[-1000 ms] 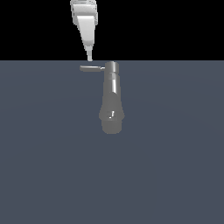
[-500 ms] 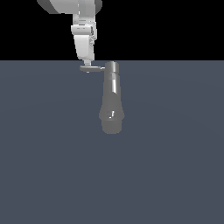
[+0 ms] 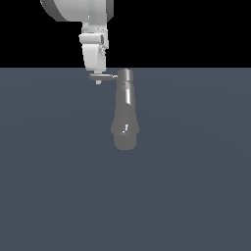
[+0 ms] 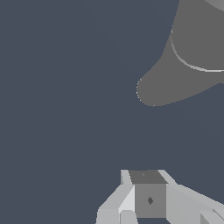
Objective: Turn on the faucet by rotating a designated handle.
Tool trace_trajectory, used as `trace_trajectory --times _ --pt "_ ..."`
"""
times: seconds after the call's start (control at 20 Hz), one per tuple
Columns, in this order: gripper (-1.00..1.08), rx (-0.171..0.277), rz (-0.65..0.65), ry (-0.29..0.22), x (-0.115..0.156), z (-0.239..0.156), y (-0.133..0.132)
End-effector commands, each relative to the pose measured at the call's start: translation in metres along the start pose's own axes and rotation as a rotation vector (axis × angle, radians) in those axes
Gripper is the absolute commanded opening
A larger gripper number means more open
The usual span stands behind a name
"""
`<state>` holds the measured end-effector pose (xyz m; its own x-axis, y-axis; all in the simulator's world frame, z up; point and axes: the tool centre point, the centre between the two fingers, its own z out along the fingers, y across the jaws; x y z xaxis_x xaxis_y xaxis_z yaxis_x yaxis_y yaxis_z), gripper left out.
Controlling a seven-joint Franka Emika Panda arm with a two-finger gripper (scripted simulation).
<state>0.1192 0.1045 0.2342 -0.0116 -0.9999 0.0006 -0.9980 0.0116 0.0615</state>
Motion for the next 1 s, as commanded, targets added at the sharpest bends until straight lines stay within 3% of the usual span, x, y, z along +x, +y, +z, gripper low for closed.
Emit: trace_trajectory --times 0.0,0.95 --pt "-1.00 0.000 0.000 0.000 0.000 0.000 0.000" --pt "-1.00 0.000 0.000 0.000 -0.001 -0.020 0.049"
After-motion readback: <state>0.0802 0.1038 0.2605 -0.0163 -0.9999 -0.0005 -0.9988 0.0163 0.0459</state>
